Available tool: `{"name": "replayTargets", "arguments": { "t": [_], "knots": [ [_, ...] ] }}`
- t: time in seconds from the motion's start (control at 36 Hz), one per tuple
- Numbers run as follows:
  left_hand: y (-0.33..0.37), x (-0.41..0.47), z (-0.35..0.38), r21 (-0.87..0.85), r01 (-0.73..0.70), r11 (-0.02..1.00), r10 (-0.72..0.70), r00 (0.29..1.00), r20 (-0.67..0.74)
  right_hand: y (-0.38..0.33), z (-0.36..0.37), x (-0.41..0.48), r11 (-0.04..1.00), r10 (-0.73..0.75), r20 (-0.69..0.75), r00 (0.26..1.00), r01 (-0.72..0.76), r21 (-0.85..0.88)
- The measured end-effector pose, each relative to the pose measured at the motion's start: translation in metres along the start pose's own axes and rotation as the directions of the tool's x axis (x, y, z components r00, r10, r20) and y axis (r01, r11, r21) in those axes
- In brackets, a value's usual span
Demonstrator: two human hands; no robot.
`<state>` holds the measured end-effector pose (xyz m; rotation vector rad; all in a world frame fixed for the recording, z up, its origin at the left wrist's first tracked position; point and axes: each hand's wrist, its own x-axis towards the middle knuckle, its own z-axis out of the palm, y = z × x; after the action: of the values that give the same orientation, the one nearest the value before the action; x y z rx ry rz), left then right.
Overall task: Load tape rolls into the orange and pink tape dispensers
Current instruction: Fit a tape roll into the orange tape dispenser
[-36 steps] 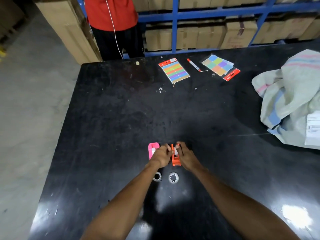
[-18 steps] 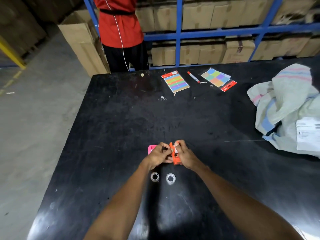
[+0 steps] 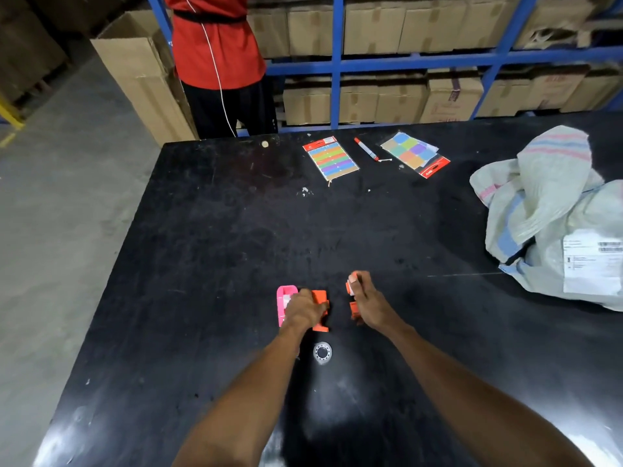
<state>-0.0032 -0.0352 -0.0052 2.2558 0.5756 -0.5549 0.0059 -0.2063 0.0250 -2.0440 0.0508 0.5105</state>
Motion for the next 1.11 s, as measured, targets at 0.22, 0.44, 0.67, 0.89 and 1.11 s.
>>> {"name": "replayTargets", "arguments": {
  "t": [0.22, 0.44, 0.67, 0.89, 1.11],
  "knots": [
    [0.019, 0.000, 0.028, 0.334, 0.032, 0.942, 0.000, 0.995, -0.095, 0.027, -0.005, 0.000, 1.000, -0.002, -0.009, 1.000, 0.002, -0.016],
    [0.017, 0.018, 0.037, 0.446, 0.025, 0.895, 0.015, 0.996, -0.087, 0.037, -0.012, 0.007, 0.999, 0.032, -0.017, 0.999, -0.032, 0.000],
    [0.006, 0.022, 0.039, 0.369, 0.014, 0.929, 0.014, 0.997, -0.073, 0.043, -0.003, 0.005, 0.998, 0.048, 0.015, 0.999, -0.049, 0.041],
    [0.012, 0.010, 0.033, 0.340, -0.028, 0.940, 0.091, 0.981, -0.171, 0.042, -0.006, -0.002, 0.994, 0.062, -0.035, 0.997, -0.059, 0.088],
    [0.040, -0.017, 0.016, -0.489, -0.169, 0.856, 0.301, 0.931, 0.206, 0.037, -0.004, -0.011, 0.990, 0.076, -0.103, 0.992, -0.063, 0.128]
  ]
}}
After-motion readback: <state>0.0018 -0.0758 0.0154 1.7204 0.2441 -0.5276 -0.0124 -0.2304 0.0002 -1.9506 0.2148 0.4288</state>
